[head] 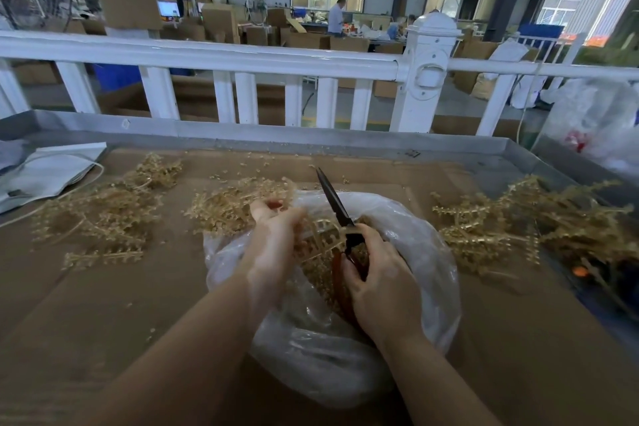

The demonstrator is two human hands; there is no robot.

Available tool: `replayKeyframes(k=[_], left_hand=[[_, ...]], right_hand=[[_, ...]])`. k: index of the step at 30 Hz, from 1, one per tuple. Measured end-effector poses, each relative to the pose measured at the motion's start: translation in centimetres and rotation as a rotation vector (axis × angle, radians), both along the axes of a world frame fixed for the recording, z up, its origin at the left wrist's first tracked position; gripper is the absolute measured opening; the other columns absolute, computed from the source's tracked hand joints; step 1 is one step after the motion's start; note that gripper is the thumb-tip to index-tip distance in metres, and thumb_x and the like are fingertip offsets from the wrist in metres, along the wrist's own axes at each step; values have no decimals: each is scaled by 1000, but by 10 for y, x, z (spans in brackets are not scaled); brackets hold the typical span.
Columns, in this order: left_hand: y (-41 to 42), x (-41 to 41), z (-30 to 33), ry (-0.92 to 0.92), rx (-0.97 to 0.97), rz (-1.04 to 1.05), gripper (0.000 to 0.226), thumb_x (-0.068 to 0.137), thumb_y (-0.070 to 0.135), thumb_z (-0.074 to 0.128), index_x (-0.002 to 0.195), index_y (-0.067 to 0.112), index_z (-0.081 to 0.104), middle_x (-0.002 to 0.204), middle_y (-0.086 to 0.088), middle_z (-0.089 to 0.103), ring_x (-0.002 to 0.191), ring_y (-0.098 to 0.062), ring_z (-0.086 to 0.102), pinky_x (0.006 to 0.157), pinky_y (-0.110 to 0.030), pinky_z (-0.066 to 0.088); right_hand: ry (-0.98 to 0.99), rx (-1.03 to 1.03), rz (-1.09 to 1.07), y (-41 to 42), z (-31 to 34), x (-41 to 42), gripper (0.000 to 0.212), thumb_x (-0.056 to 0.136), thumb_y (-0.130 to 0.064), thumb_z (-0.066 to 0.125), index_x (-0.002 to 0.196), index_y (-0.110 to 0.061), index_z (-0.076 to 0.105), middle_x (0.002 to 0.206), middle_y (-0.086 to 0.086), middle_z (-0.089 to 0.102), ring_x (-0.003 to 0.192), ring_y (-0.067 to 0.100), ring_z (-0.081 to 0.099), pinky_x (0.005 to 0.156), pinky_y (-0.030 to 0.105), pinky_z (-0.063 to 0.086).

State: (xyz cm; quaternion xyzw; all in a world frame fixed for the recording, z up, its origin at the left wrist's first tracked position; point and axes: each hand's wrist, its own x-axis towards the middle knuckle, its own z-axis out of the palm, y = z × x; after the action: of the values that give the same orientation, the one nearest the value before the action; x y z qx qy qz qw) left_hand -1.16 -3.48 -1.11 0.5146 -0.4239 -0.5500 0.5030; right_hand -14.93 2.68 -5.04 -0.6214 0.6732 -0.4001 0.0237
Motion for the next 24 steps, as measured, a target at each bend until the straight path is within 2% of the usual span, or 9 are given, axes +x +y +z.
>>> replayKeyframes(k=[2,3,5,8,10,11,14,18,24], left_hand=[[1,3,-4,81,38,-89,63,64,23,74,118,17,43,88,-10,64,65,-20,68,63,-44,56],[2,5,-5,49,37,-157,69,54,20,79,114,17,46,91,-13,66,72,-25,70,68,-48,57],[5,8,-6,-33,8,-254,71,46,10,87,109,16,55,90,-13,71,81,-29,71,73,-43,58],[9,10,-3,-135,-35,-266,39,59,3,85,94,7,68,79,-11,73,73,-28,71,69,-37,57],[13,11,-3,-162,-73,-256,14,66,9,83,75,6,73,75,-14,72,66,-25,67,63,-34,54],[15,11,-2,-137,-91,-242,11,67,12,82,69,7,73,72,-14,72,63,-23,66,59,-30,52],[15,4,-2,116,-52,-141,16,66,19,79,73,7,71,69,-7,72,61,-15,67,55,-24,52],[14,-13,-1,449,51,-108,12,78,10,70,87,3,67,66,-2,67,60,-10,65,62,-22,58],[18,-16,-13,657,143,-49,17,78,-7,63,94,-1,61,73,-11,71,65,-17,71,65,-26,59]], right_hand=[[-4,-4,0,0,-1,-1,50,90,-28,61,138,-23,47,117,-2,61,112,15,55,92,27,43],[-5,-4,-1,0,-1,-1,50,90,-28,61,137,-22,48,116,-3,61,111,15,55,91,26,43],[-1,0,-2,-1,-2,-2,49,90,-29,60,137,-22,48,116,-3,61,112,15,55,90,25,43],[-4,-8,-3,0,-1,-1,51,91,-32,60,139,-21,47,120,-1,61,115,16,54,95,28,42],[1,-5,-2,0,-1,-1,50,90,-32,60,138,-22,47,119,-3,61,115,15,54,94,27,42],[4,-3,-3,-1,-1,-1,50,90,-31,60,137,-22,47,117,-4,61,114,15,54,94,27,42],[-1,-14,-9,-1,-1,0,49,90,-32,61,137,-24,48,117,-3,62,113,14,54,93,27,42],[7,-7,-16,-1,-1,0,51,89,-31,61,138,-23,47,120,-2,61,114,14,53,95,28,42],[5,-13,-17,-1,-1,-1,50,89,-29,61,137,-23,49,117,-3,62,113,14,54,94,26,42]])
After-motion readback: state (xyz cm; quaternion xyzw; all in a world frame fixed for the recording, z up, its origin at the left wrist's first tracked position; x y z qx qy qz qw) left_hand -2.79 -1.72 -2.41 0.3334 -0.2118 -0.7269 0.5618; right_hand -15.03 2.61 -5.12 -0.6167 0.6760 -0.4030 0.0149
